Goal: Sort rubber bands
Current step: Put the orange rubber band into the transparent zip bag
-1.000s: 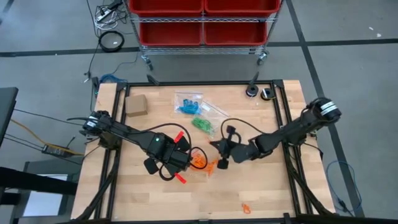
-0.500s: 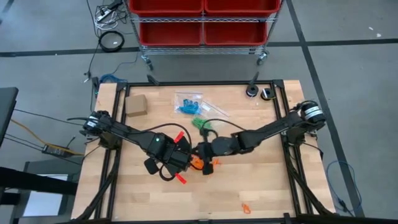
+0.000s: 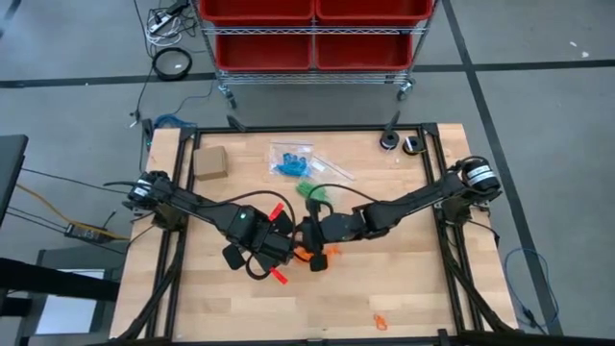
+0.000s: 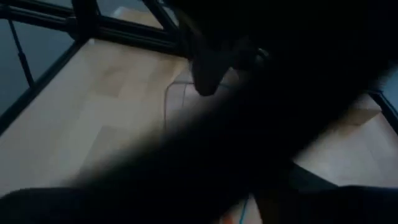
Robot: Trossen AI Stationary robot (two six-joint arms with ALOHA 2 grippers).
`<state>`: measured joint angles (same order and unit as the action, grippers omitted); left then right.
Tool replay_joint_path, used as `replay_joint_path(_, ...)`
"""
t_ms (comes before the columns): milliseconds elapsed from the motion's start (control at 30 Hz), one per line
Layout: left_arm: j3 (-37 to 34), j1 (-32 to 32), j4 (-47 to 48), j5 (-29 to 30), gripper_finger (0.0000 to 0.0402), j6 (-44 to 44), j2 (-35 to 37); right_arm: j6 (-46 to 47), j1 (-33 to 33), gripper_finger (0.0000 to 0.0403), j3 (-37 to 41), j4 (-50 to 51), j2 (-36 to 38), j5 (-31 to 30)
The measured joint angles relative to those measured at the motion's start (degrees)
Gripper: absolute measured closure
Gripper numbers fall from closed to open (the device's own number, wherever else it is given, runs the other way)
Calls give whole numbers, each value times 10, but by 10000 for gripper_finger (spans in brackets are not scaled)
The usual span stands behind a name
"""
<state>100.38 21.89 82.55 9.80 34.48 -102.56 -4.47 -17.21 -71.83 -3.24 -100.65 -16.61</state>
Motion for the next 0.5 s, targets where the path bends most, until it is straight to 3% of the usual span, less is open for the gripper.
replay_joint_path(133,0,0,0,0,401,-1,0,0,-20,240,0,45,27,-47)
replay_joint_path(367,0,0,0,0,401,-2,0,87,-66,245,2,220,45,-107)
replay_joint_path(500,0,0,0,0,401,-2,0,151,-81,249,61,204,43,-106)
